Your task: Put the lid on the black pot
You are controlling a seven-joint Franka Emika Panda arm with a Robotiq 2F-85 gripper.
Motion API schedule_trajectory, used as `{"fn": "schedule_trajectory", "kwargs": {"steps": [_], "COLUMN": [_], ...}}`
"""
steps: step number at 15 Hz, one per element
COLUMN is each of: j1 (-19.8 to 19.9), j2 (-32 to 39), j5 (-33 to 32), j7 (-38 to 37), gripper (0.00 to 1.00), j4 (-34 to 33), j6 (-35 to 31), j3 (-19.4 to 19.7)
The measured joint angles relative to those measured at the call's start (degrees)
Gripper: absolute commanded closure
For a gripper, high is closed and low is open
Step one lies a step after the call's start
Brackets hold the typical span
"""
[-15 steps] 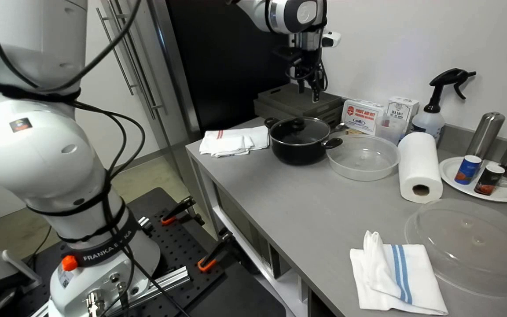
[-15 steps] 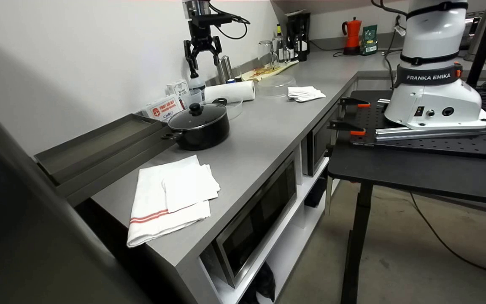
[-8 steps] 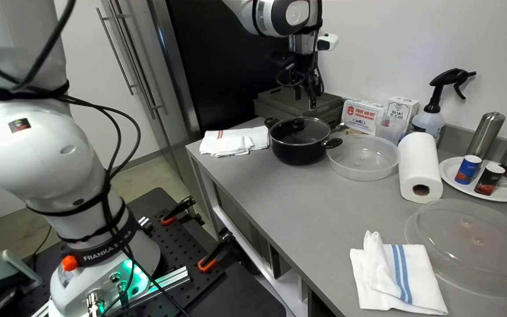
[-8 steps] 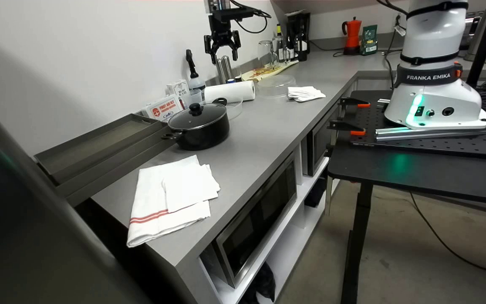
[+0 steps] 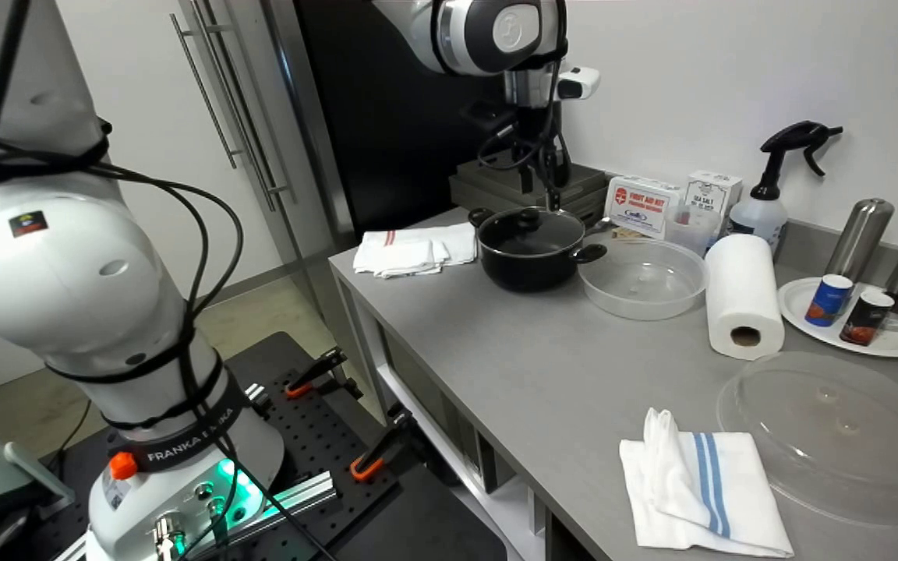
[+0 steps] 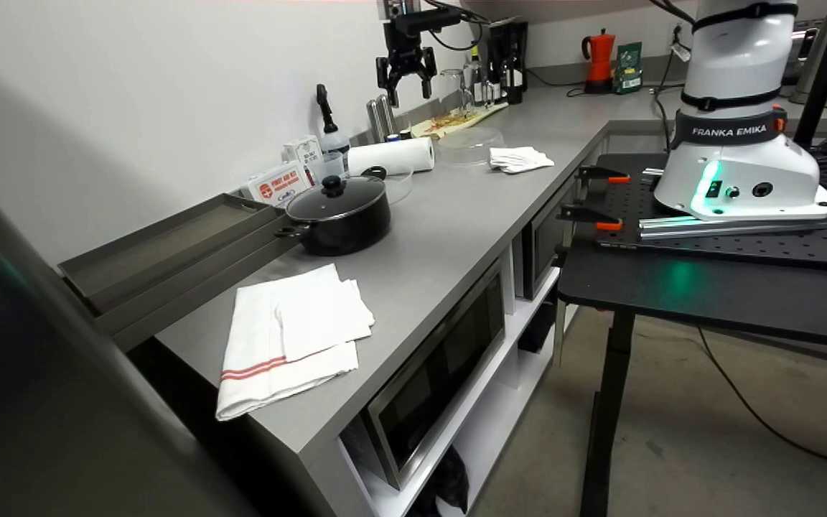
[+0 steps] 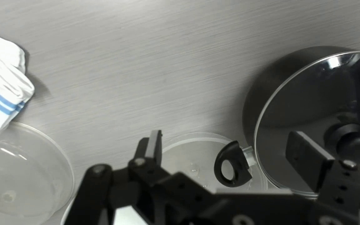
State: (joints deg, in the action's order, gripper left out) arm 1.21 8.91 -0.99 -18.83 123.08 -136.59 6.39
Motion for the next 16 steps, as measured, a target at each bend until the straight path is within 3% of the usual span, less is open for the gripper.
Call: {"fn": "schedule_trajectory", "kwargs": {"steps": [16], "j1": [0.3], "j2": [-1.2], "j5": [-0.5], "j7": [0.0], "gripper": [0.00], "j4": [2.2], "j6": [-1.1], "j3": [0.1]}}
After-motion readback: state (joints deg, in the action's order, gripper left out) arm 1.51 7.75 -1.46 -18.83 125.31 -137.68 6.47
